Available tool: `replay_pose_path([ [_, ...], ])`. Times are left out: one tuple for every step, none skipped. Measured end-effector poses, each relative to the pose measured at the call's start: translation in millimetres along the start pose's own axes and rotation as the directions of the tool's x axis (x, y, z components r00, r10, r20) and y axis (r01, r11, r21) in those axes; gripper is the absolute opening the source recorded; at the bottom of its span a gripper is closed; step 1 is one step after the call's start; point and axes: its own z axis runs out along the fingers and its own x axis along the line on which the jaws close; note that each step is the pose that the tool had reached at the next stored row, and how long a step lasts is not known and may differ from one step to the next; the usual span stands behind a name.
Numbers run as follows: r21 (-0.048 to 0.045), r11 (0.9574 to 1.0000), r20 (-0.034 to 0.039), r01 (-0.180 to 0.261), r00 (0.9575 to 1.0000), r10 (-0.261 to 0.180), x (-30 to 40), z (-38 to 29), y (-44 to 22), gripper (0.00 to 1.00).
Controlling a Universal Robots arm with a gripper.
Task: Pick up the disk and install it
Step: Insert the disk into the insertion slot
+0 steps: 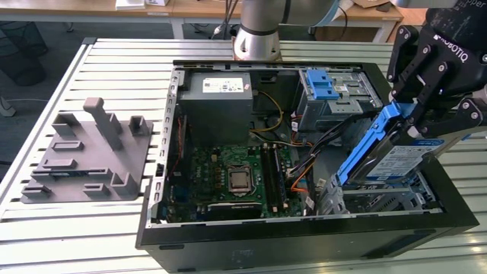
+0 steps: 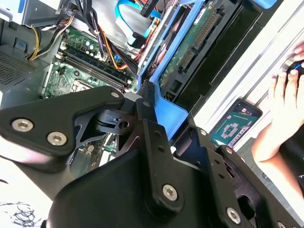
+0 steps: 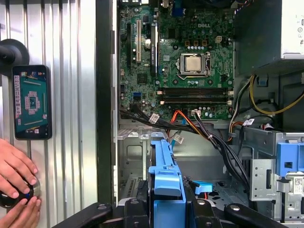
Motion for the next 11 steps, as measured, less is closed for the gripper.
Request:
replay_pose_path([
  [0.0006,1.0,0.0,0.0,1.0,0.0,0.0,0.0,0.0,0.37],
  [0.0012,1.0,0.0001,0.0,1.0,0.0,0.0,0.1,0.0,0.37],
  [0.0019,1.0,0.0002,0.0,1.0,0.0,0.0,0.2,0.0,0.37],
  [0.0036,1.0,0.0002,0.0,1.0,0.0,0.0,0.5,0.1,0.37],
  [0.0053,1.0,0.0003,0.0,1.0,0.0,0.0,1.0,0.1,0.37],
  [0.0062,1.0,0.0005,0.0,1.0,0.0,0.2,1.8,0.1,0.37],
  [0.0073,1.0,0.0033,0.0,1.0,0.0,0.5,3.9,0.0,0.37],
  [0.0072,1.0,0.0014,0.0,1.0,0.0,0.6,3.8,0.1,0.37],
  [0.0075,1.0,0.0007,0.0,1.0,0.0,0.7,3.7,0.3,0.37],
  [0.0075,1.0,0.0,0.0,1.0,0.0,0.5,3.5,0.4,0.37],
  [0.0076,1.0,0.0002,0.0,1.0,0.0,0.6,3.6,0.4,0.37],
])
